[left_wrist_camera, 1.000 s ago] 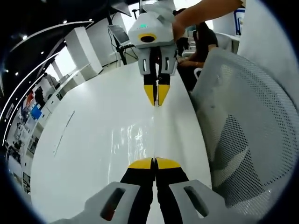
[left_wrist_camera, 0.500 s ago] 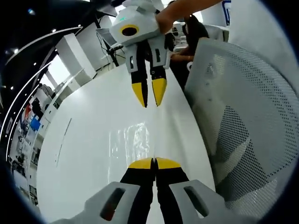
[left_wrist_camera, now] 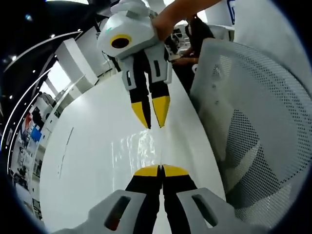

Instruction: Open the resealable bag by pulling the two sides of the seal apart until the entire bag opening is separated and visibly accessible.

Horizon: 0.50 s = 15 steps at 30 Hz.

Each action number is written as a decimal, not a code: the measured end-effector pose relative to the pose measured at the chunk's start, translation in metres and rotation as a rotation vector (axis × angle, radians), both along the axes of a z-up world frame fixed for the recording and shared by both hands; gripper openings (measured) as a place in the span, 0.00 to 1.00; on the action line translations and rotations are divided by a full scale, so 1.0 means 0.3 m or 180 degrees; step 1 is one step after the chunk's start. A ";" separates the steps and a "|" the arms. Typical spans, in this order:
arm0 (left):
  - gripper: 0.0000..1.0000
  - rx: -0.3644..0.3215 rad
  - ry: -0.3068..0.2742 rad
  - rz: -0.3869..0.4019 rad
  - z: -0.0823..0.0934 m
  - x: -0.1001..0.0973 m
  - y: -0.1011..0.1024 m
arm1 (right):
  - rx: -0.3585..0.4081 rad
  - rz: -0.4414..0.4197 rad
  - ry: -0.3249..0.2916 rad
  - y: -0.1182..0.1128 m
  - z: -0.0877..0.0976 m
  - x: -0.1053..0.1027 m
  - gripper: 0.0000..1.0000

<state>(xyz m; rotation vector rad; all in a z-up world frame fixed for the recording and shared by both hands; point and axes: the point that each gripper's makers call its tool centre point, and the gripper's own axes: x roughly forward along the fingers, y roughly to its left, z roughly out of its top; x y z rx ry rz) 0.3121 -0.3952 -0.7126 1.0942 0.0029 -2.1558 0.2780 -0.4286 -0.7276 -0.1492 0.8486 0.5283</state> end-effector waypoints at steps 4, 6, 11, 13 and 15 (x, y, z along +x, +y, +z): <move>0.00 -0.0029 0.0011 0.0020 0.001 0.005 -0.002 | 0.0057 -0.0012 0.0071 0.010 -0.026 -0.005 0.06; 0.00 -0.0025 0.0052 0.0017 0.000 0.003 0.001 | 0.0085 -0.0025 0.0115 0.015 -0.043 -0.009 0.06; 0.00 -0.0022 0.0098 -0.0003 -0.008 -0.002 0.014 | 0.0173 -0.0047 0.0176 0.040 -0.064 -0.014 0.00; 0.00 -0.0013 0.0098 0.0004 -0.014 -0.002 0.020 | 0.0174 -0.0059 0.0176 0.047 -0.071 -0.011 0.00; 0.00 -0.0009 0.0113 0.0022 -0.016 0.000 0.022 | 0.0180 -0.0066 0.0187 0.051 -0.073 -0.009 0.00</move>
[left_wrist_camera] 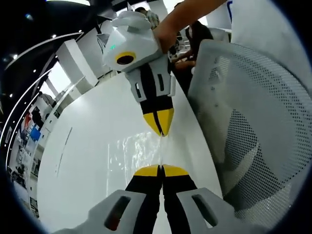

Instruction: Open the resealable bag by pulling the two sides of the seal apart until the entire bag opening is separated and visibly accessible.

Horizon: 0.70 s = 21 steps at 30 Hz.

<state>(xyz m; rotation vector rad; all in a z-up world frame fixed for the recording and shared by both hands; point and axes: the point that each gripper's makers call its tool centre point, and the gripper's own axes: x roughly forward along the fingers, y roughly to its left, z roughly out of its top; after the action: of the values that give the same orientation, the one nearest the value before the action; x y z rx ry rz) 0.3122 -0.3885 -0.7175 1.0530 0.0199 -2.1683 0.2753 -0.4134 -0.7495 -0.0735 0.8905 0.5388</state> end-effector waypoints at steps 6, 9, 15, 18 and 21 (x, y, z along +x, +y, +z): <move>0.05 -0.0024 0.0104 0.0138 0.014 0.012 -0.006 | 0.0022 -0.0052 0.0076 0.004 0.008 0.012 0.00; 0.12 -0.0069 0.0115 0.0155 0.028 0.011 -0.014 | 0.0002 -0.0082 0.0118 0.003 0.011 0.019 0.00; 0.14 -0.0133 0.0045 0.0027 0.052 -0.020 -0.024 | -0.0079 -0.0093 0.0160 -0.001 0.020 0.043 0.00; 0.13 -0.0132 -0.0009 -0.0032 0.054 -0.031 -0.030 | -0.0101 -0.0091 0.0177 0.000 0.025 0.054 0.00; 0.12 -0.0129 -0.0027 -0.0077 0.055 -0.044 -0.034 | -0.0136 -0.0094 0.0204 -0.001 0.026 0.055 0.00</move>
<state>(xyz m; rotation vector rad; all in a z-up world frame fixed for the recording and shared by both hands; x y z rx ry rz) 0.2990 -0.3986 -0.7011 1.0444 -0.0407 -2.1769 0.2918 -0.4136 -0.7417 -0.0819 0.9644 0.4969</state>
